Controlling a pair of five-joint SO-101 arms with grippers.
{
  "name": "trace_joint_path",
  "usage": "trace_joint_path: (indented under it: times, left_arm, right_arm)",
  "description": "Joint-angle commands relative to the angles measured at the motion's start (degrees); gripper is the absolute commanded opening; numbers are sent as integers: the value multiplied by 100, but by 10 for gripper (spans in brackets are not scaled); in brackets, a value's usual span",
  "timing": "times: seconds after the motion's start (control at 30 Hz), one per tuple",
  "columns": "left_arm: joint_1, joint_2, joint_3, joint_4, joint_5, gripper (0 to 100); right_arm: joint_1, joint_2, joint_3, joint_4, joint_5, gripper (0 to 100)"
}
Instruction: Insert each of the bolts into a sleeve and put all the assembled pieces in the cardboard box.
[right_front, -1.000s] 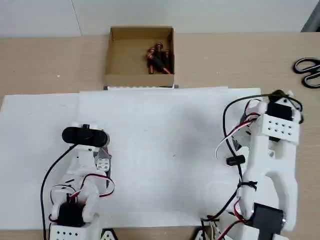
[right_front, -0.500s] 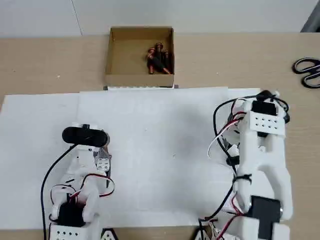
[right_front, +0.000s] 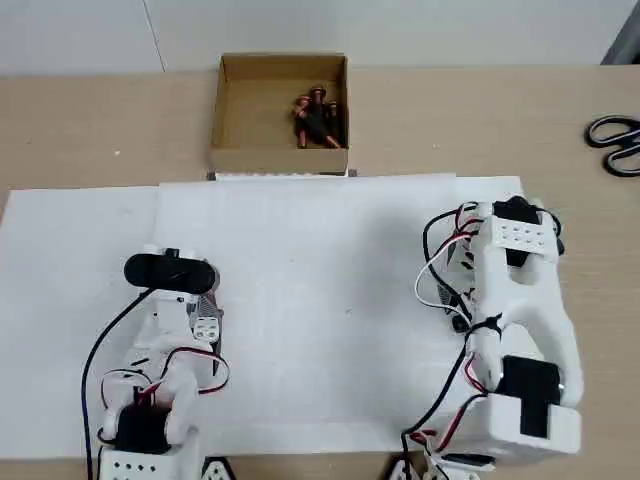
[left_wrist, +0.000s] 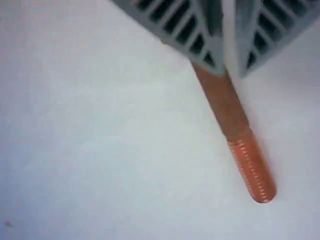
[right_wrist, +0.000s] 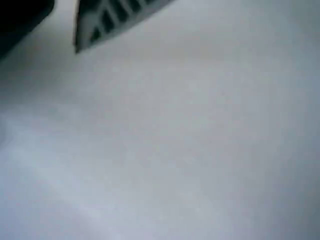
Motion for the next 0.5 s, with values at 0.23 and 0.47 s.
trace_joint_path:
  times: [0.23, 0.47]
  left_arm:
    - [-9, -62, -22, -18, -18, 6]
    - [-9, -62, -22, -18, -18, 6]
  right_arm:
    - [242, 171, -35, -435, -26, 113]
    - [224, 171, -26, -426, -18, 13]
